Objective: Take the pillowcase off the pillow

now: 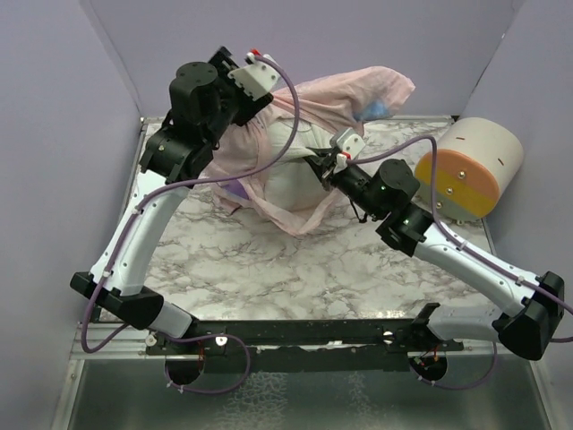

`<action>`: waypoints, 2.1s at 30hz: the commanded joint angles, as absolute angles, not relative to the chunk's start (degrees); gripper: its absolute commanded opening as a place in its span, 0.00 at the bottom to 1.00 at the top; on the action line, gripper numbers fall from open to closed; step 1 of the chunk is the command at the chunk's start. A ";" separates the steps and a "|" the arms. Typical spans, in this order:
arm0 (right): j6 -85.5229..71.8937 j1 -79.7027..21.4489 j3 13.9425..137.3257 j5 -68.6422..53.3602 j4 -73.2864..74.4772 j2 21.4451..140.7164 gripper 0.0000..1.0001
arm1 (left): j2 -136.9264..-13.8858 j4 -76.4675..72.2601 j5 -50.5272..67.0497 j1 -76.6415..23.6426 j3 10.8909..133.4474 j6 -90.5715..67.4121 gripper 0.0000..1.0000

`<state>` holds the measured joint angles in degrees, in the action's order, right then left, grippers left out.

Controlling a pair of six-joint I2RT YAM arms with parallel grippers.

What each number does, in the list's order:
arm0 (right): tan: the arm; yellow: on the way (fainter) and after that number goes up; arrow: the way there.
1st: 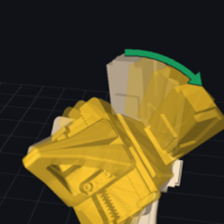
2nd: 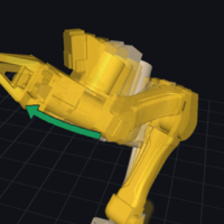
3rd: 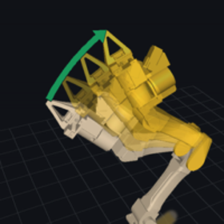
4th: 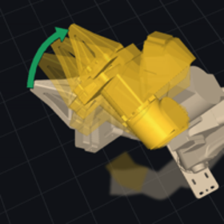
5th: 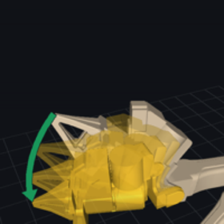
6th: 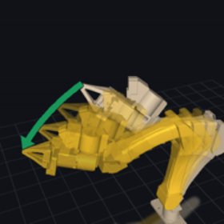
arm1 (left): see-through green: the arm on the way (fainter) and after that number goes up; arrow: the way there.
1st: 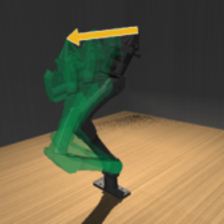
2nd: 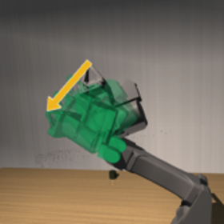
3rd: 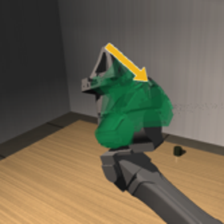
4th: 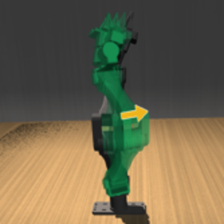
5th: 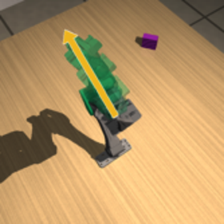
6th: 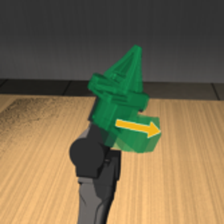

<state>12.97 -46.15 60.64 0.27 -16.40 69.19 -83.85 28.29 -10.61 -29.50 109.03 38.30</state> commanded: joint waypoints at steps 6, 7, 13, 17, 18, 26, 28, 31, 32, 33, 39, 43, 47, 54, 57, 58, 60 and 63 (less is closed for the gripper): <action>3.31 -44.47 88.70 2.91 0.17 79.27 0.01 | -83.19 39.61 3.69 -25.40 126.99 20.80 0.99; 2.63 -44.45 91.90 2.68 1.91 81.35 0.01 | -82.23 39.35 5.09 -25.46 126.92 19.32 0.99; -0.78 -44.77 110.13 0.01 12.02 92.59 0.01 | -75.90 38.10 12.35 -25.50 122.73 13.50 0.99; -1.06 -46.17 115.11 0.08 15.00 96.53 0.01 | -73.47 37.27 11.72 -25.49 117.88 15.62 0.99; -1.40 -46.43 114.92 -0.10 14.72 96.52 0.01 | -73.16 37.22 10.80 -25.53 116.01 16.81 0.99; -3.19 -46.89 114.44 -0.19 14.65 96.24 0.01 | -71.79 33.16 5.18 -25.54 102.09 25.23 0.99; -2.72 -46.89 115.27 0.41 15.33 96.46 0.01 | -71.36 34.10 6.24 -25.49 100.80 26.69 0.99; -1.85 -46.93 117.56 1.23 16.80 97.49 0.01 | -70.01 38.09 10.02 -25.51 99.08 29.98 0.99; -1.65 -46.93 118.26 1.38 17.21 97.86 0.01 | -69.22 39.07 11.48 -25.51 98.40 31.48 0.99; -1.51 -46.93 118.82 1.32 17.44 98.17 0.01 | -68.20 39.75 12.55 -25.50 97.48 33.00 0.99; -1.42 -46.93 120.33 1.06 18.46 98.97 0.01 | -60.66 33.27 10.37 -25.49 87.88 40.16 0.99; -2.96 -46.87 119.83 -0.18 18.48 98.48 0.01 | -59.80 17.38 -1.83 -25.67 80.80 42.93 0.99; -4.14 -46.93 119.49 -1.22 18.97 97.99 0.01 | -62.18 5.44 -8.21 -25.66 78.48 45.27 0.96; -4.43 -46.93 118.64 -2.18 19.10 96.56 0.01 | -68.09 3.89 -10.91 -25.72 83.31 43.05 0.83; -3.40 -46.93 117.13 -1.88 19.15 95.57 0.01 | -68.58 -1.67 -14.29 -25.69 84.92 43.81 0.66; -3.06 -46.87 116.26 -1.48 18.92 95.11 0.01 | -68.64 -4.03 -15.21 -25.67 85.63 44.29 0.59; -2.30 -46.78 114.44 -1.04 18.27 94.41 0.01 | -68.71 -7.84 -16.35 -25.72 87.23 45.66 0.46; -1.87 -46.78 111.96 -0.79 17.78 93.82 0.01 | -69.32 -10.08 -16.85 -25.71 91.28 46.21 0.36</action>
